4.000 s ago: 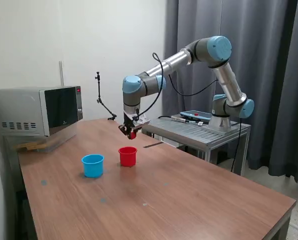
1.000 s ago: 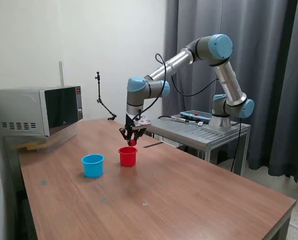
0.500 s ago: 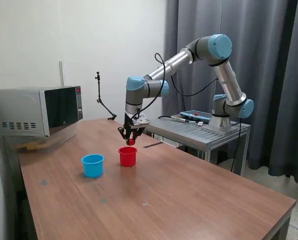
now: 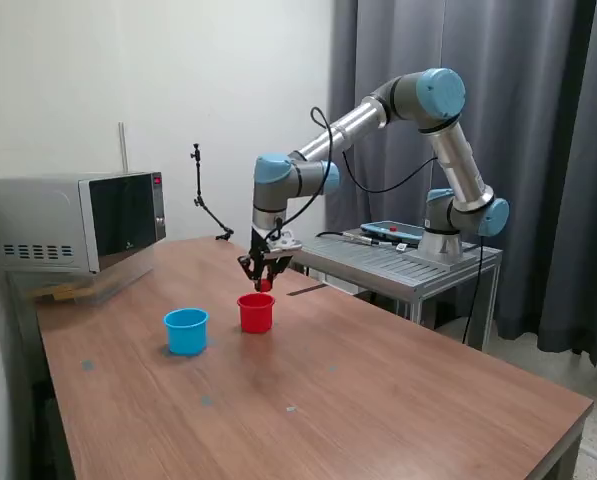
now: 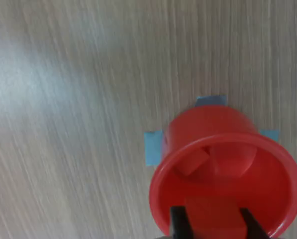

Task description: Place red objects in the red bin, and blue objects in the blue bin.

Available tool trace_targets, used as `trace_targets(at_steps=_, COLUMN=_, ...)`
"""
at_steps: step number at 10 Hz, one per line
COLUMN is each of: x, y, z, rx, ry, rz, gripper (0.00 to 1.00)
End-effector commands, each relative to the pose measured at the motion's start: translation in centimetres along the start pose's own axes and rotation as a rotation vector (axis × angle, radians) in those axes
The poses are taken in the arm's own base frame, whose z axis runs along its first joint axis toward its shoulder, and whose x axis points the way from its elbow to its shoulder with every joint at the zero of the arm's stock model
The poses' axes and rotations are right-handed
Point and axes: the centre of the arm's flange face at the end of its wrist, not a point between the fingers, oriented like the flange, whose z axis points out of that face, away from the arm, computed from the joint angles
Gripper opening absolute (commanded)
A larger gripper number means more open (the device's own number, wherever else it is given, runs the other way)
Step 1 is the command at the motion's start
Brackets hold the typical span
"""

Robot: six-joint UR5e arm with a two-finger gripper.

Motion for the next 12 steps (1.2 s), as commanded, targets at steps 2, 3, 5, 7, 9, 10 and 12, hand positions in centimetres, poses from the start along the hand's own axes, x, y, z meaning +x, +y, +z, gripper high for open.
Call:
trace_targets(at_steps=2, x=0.0, y=-0.25, z=-0.16, rx=0.0, ry=0.002, rz=-0.005, gripper=0.0)
trace_targets(at_steps=3, x=-0.03, y=-0.26, z=-0.13, rx=0.0, ry=-0.001, rz=-0.006, gripper=0.0)
trace_targets(at_steps=5, x=0.04, y=-0.41, z=-0.35, rx=-0.002, ry=0.001, rz=-0.007, gripper=1.0)
trace_targets(at_steps=7, x=0.03, y=-0.5, z=-0.42, rx=-0.002, ry=0.0, rz=-0.007, gripper=1.0)
trace_targets(at_steps=9, x=0.02, y=-0.51, z=-0.4, rx=-0.002, ry=-0.001, rz=-0.008, gripper=1.0)
trace_targets(at_steps=10, x=0.02, y=-0.51, z=-0.4, rx=-0.002, ry=-0.001, rz=-0.008, gripper=1.0)
trace_targets(at_steps=12, x=0.18, y=-0.39, z=-0.77, rx=-0.003, ry=0.006, rz=-0.009, gripper=1.0)
